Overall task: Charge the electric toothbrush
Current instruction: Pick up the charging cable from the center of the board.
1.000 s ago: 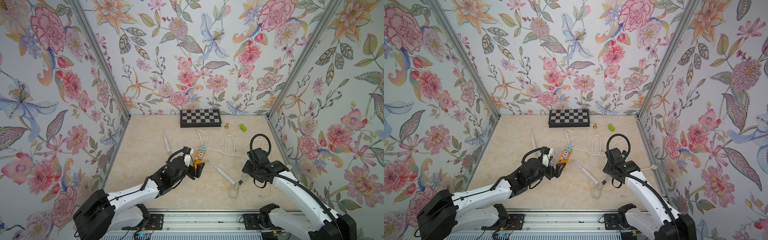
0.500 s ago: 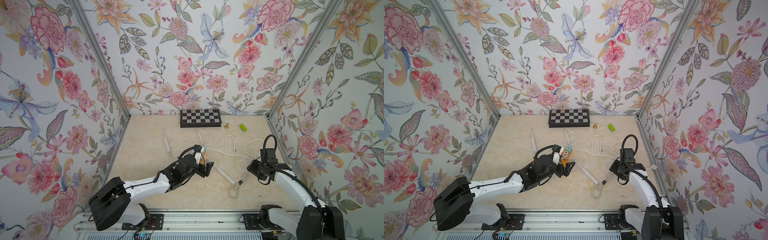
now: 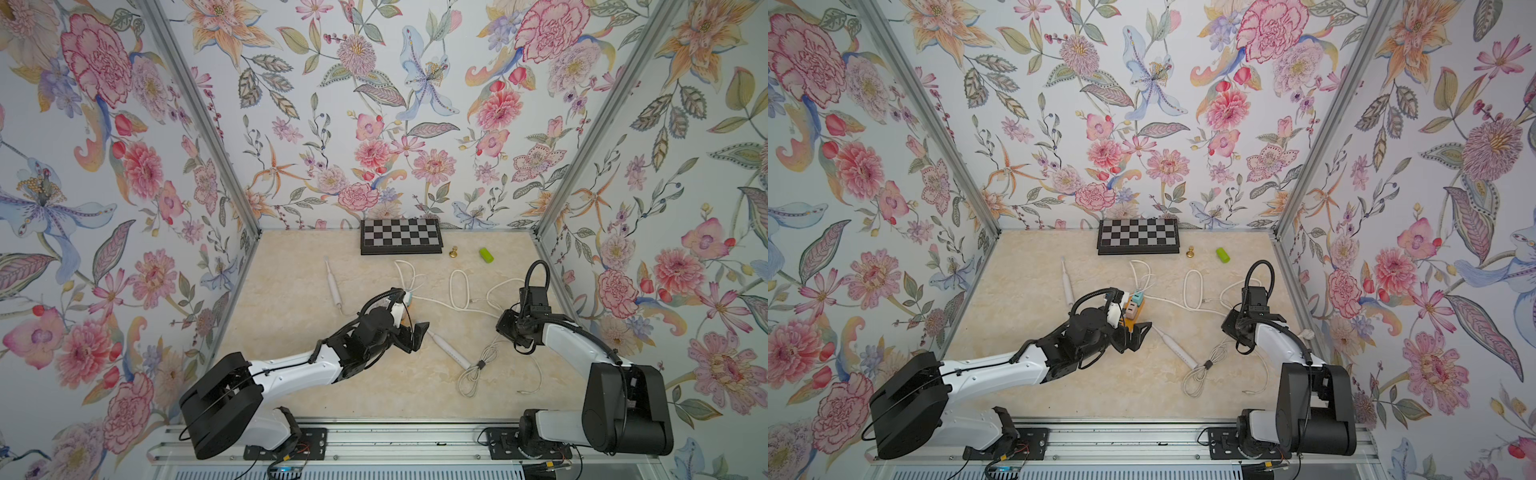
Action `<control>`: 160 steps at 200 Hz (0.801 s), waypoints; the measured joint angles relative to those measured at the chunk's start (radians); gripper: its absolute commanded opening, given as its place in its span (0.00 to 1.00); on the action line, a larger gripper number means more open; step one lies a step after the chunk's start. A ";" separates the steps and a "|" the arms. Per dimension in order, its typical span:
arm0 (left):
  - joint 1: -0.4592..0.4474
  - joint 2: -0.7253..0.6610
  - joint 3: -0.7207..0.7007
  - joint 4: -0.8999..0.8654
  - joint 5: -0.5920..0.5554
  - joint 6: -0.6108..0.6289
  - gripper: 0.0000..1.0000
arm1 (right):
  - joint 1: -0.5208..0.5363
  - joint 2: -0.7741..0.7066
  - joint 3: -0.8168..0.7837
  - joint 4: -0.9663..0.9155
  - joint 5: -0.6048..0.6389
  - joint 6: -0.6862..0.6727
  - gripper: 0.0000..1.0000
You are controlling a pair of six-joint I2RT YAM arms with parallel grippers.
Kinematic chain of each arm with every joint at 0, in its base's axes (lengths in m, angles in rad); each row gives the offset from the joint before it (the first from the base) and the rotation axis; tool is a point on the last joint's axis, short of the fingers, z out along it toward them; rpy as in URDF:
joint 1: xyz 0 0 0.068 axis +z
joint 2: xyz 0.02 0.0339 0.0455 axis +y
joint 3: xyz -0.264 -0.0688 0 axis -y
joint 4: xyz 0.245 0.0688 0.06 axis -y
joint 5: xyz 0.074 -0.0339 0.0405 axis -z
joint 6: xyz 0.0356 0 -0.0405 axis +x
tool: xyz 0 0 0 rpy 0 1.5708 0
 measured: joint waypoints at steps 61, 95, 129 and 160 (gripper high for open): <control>0.000 0.000 0.000 -0.004 -0.001 0.000 0.99 | -0.001 0.075 0.000 0.059 -0.011 0.001 0.18; 0.000 0.000 0.000 -0.012 -0.008 0.000 0.99 | -0.001 0.081 0.000 0.088 -0.023 0.003 0.08; 0.000 0.000 0.000 -0.020 -0.008 0.000 0.99 | -0.001 0.023 -0.009 0.093 -0.027 -0.001 0.00; 0.000 -0.002 0.000 -0.027 -0.016 0.000 0.99 | -0.001 -0.121 -0.015 0.094 -0.039 -0.017 0.00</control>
